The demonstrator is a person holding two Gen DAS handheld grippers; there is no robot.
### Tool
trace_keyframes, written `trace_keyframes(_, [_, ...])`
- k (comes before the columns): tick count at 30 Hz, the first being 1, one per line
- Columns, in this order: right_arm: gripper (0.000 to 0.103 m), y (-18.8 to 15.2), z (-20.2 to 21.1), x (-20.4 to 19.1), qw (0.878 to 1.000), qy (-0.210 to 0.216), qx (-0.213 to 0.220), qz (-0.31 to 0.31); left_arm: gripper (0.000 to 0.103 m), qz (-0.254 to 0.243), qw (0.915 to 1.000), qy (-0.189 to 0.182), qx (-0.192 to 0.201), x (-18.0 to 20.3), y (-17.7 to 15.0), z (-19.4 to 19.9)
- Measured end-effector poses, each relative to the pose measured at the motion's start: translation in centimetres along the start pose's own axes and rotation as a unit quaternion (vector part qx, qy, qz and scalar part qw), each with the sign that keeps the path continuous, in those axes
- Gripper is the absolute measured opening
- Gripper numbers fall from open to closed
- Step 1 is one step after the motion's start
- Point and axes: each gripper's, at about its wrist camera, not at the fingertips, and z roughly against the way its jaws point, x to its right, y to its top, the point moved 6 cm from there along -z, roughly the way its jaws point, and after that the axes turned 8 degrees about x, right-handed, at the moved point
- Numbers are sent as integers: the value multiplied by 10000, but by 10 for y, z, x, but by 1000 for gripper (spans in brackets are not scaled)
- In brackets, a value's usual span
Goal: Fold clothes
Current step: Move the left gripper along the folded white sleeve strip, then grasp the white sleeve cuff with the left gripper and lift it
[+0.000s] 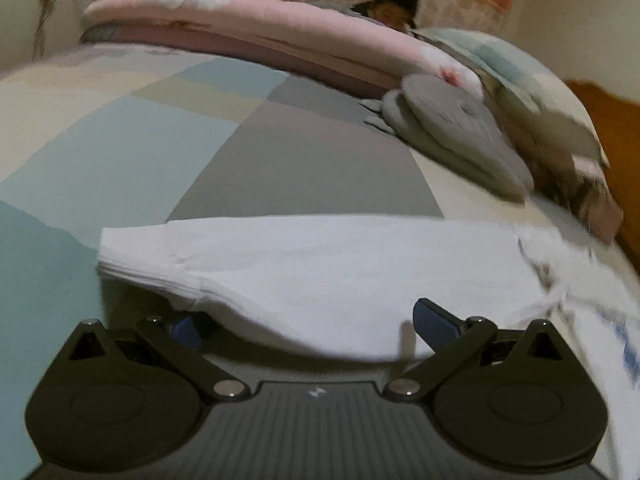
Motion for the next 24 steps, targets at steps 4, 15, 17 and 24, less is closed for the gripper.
trace_keyframes(4, [103, -3, -5, -4, 9999, 118, -43, -84, 102, 1072, 9940, -23, 206, 4, 0, -2])
trace_keyframes(15, [103, -4, -4, -8, 9997, 217, -9, 126, 102, 2014, 9775, 299, 556, -5, 10, -19])
trace_keyframes(17, [103, -3, 0, -4, 9997, 219, 31, 104, 102, 2036, 9777, 168, 489, 4, 7, -17])
trace_keyframes(24, [103, -11, 2, 1, 9992, 371, -99, 121, 102, 2075, 9751, 377, 689, -5, 19, -29])
